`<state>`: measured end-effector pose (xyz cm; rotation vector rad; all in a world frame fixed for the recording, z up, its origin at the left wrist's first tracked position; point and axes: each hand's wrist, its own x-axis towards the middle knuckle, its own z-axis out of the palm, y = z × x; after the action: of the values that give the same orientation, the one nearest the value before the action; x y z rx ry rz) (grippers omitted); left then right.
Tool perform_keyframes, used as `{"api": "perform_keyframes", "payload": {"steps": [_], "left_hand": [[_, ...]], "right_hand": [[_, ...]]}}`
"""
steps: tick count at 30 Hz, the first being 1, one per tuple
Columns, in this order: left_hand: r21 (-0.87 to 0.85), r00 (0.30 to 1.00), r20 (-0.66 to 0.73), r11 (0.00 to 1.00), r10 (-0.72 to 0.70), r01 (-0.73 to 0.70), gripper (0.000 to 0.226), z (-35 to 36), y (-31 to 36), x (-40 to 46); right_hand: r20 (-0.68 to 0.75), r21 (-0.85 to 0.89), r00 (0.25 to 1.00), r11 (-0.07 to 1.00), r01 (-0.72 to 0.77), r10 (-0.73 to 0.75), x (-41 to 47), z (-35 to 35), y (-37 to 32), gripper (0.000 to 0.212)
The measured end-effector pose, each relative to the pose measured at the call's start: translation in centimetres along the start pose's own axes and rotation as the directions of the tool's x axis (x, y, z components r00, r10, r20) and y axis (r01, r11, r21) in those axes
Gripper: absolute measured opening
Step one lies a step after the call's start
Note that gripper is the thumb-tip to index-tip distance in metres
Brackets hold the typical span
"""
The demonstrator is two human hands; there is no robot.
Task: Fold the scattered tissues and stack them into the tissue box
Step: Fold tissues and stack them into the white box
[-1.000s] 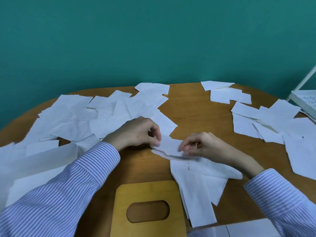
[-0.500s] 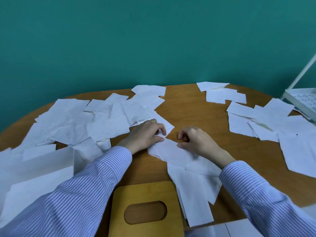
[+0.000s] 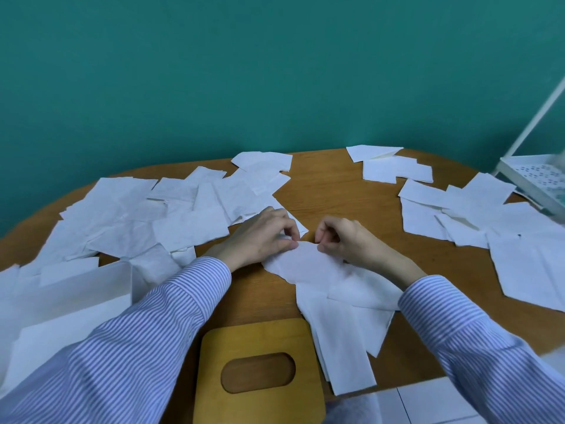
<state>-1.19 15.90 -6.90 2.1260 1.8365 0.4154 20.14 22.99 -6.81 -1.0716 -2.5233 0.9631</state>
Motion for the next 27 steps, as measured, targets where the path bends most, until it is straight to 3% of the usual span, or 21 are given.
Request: {"api": "perform_keyframes", "payload": {"steps": [11, 18, 22, 27], "left_hand": [[-0.184, 0.993, 0.011, 0.976, 0.118, -0.114, 0.008, -4.8, 4.0, 0.2], [-0.54, 0.971, 0.199, 0.842, 0.13, -0.002, 0.015, -4.4, 8.3, 0.0], [-0.536, 0.966, 0.242, 0.842, 0.09, 0.055, 0.018, -1.2, 9.4, 1.2], [-0.411, 0.979, 0.205, 0.909, 0.01, 0.077, 0.011, 4.1, 8.2, 2.8]], "right_hand": [[-0.04, 0.115, 0.998, 0.993, 0.043, -0.038, -3.8, -6.2, -2.0, 0.018], [0.057, 0.342, 0.998, 0.938, -0.052, 0.035, -8.6, -9.8, -1.5, 0.02], [0.106, 0.281, 0.983, 0.944, -0.174, 0.15, -9.6, -9.7, 0.8, 0.022], [0.116, 0.129, 0.96, 0.955, -0.268, 0.254, -9.2, -6.7, 4.8, 0.019]]}}
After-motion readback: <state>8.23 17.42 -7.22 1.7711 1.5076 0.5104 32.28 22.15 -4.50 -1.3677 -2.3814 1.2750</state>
